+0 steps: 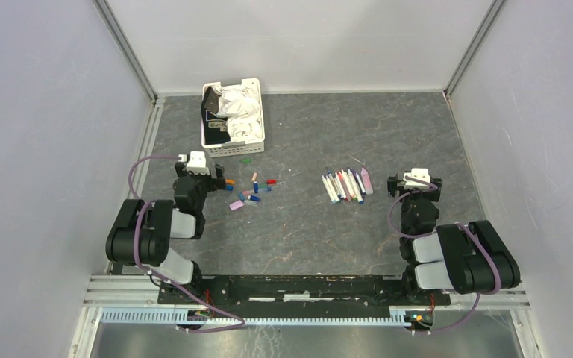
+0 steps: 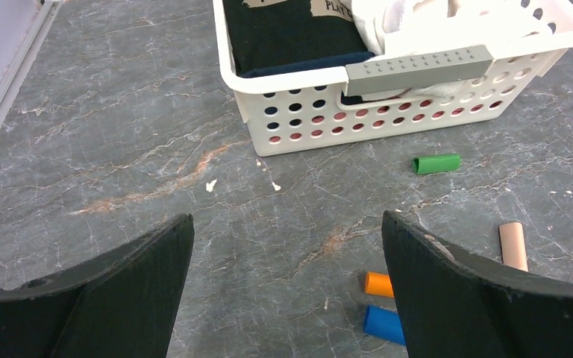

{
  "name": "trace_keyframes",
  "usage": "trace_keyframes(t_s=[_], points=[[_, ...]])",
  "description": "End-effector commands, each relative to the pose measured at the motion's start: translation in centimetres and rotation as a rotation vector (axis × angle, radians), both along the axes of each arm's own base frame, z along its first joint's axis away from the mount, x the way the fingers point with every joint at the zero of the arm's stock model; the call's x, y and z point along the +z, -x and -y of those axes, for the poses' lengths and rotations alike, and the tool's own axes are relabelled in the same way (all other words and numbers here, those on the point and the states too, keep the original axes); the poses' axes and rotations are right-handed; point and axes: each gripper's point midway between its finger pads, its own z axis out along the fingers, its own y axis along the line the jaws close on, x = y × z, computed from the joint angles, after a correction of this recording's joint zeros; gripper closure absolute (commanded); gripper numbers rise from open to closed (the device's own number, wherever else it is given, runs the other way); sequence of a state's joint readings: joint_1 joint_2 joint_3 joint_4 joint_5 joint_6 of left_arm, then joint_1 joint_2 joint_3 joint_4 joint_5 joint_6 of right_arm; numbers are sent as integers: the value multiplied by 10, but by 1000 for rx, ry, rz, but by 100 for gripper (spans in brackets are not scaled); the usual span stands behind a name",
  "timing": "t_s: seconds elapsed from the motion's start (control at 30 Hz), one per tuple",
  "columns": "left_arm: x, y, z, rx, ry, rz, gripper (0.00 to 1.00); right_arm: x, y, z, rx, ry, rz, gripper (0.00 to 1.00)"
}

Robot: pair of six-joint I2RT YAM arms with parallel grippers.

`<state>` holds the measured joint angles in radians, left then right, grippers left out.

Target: Open the pen caps

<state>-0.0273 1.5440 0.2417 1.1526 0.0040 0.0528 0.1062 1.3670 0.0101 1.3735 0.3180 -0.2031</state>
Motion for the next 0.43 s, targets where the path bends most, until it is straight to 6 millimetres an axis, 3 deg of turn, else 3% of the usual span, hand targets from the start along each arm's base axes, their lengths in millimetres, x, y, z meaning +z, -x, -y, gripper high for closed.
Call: trace_keyframes(t_s=[0.0, 0.4], points=[[10, -2, -2, 25, 45, 35, 0, -25, 26, 1, 8, -9, -60, 2], [10, -2, -2, 27, 47, 34, 0, -25, 25, 1, 9, -9, -59, 2]])
